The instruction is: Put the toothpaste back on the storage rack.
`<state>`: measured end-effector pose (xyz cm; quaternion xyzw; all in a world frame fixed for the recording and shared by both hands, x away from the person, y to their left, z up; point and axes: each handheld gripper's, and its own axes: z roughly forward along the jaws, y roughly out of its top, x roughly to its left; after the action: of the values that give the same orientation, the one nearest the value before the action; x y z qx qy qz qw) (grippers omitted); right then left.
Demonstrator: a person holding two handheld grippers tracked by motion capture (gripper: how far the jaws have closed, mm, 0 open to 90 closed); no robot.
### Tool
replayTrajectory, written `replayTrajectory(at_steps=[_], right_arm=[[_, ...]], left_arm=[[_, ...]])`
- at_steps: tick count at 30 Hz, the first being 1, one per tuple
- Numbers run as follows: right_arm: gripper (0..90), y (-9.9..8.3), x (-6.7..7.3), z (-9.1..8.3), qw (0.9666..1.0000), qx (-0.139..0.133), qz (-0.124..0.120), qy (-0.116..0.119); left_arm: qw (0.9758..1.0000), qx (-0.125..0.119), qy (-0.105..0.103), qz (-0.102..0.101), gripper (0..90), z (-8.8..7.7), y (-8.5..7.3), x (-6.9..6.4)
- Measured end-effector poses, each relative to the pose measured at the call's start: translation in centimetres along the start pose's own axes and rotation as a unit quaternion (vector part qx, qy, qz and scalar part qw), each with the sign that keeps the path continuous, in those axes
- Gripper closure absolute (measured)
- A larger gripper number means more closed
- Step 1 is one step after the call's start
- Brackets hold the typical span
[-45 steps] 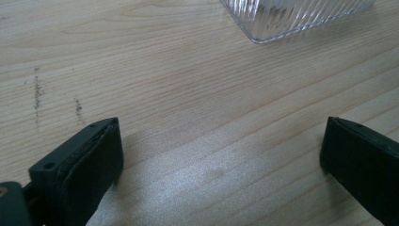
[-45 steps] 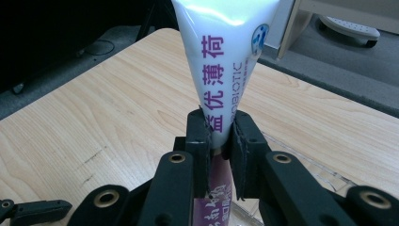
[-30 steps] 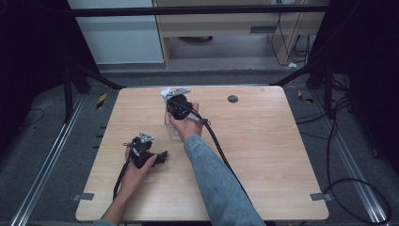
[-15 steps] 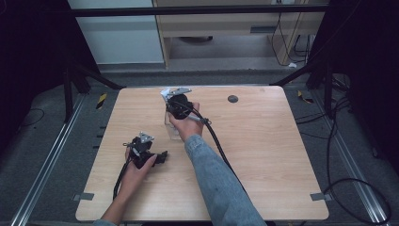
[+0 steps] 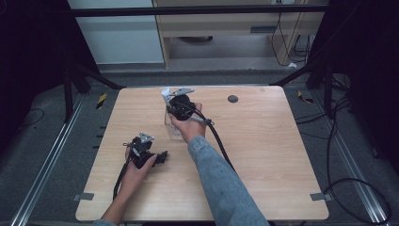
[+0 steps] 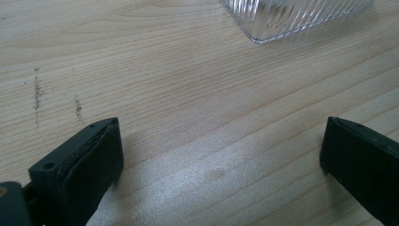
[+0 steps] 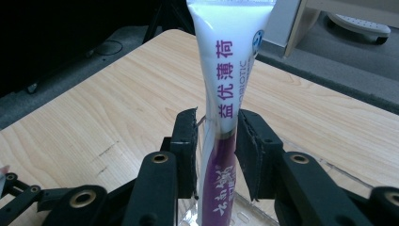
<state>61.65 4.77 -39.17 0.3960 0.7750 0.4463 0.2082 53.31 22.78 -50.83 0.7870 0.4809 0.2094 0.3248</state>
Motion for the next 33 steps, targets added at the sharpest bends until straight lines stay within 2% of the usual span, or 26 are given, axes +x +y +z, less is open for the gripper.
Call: replayTrajectory(at_steps=[15, 22, 27, 33], right_arm=[[66.1, 0.0, -1.1, -2.0, 1.0000, 0.003, -0.002, -0.006], [50.7, 0.4, -1.5, -3.2, 1.0000, 0.004, 0.006, 0.004], [39.9, 0.7, -1.8, -3.5, 0.9999, 0.005, 0.013, 0.011], [29.5, 1.0, -2.3, -3.7, 0.9998, -0.010, 0.012, 0.011]], left_arm=[[1.0000, 0.000, 0.000, 0.000, 0.0, 0.0, 0.0, 0.0], [1.0000, 0.001, 0.001, 0.001, 0.0, 0.0, 0.0, 0.0], [1.0000, 0.000, 0.001, 0.001, 0.0, 0.0, 0.0, 0.0], [1.0000, 0.000, 0.001, 0.001, 0.0, 0.0, 0.0, 0.0]])
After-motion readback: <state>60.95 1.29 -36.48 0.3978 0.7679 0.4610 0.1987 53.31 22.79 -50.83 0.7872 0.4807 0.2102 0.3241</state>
